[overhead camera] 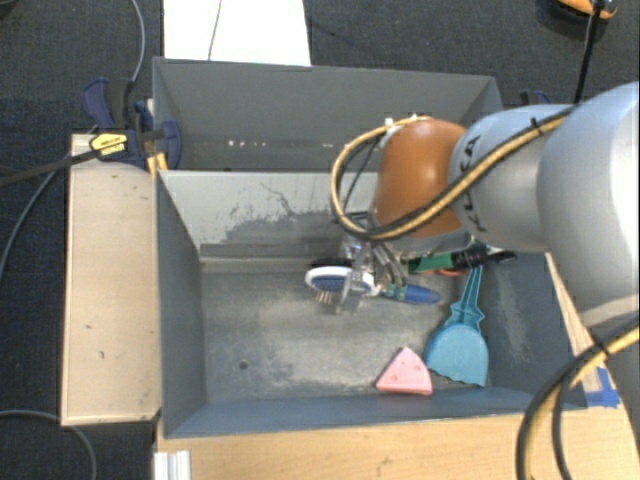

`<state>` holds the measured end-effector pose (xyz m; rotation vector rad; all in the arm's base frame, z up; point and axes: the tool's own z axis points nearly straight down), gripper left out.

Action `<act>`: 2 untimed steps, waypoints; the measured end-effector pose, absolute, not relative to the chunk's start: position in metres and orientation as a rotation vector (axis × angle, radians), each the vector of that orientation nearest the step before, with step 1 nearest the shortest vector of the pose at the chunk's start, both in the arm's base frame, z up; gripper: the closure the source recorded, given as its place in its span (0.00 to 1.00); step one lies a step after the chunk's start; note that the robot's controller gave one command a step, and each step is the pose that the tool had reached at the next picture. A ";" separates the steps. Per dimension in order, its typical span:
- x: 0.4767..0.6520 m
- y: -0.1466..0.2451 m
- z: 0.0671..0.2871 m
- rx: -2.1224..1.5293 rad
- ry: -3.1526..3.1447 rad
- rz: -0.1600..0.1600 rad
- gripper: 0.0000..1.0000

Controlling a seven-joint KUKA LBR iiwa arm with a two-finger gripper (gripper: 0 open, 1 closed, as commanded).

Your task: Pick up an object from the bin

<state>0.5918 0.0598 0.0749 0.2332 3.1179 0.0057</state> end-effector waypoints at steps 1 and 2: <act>0.591 0.059 0.081 0.234 3.121 0.004 1.00; 0.588 0.059 0.103 0.235 3.128 0.003 1.00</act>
Offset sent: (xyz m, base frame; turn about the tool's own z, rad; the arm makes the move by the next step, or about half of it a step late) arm -0.0002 0.0000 0.0196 0.0000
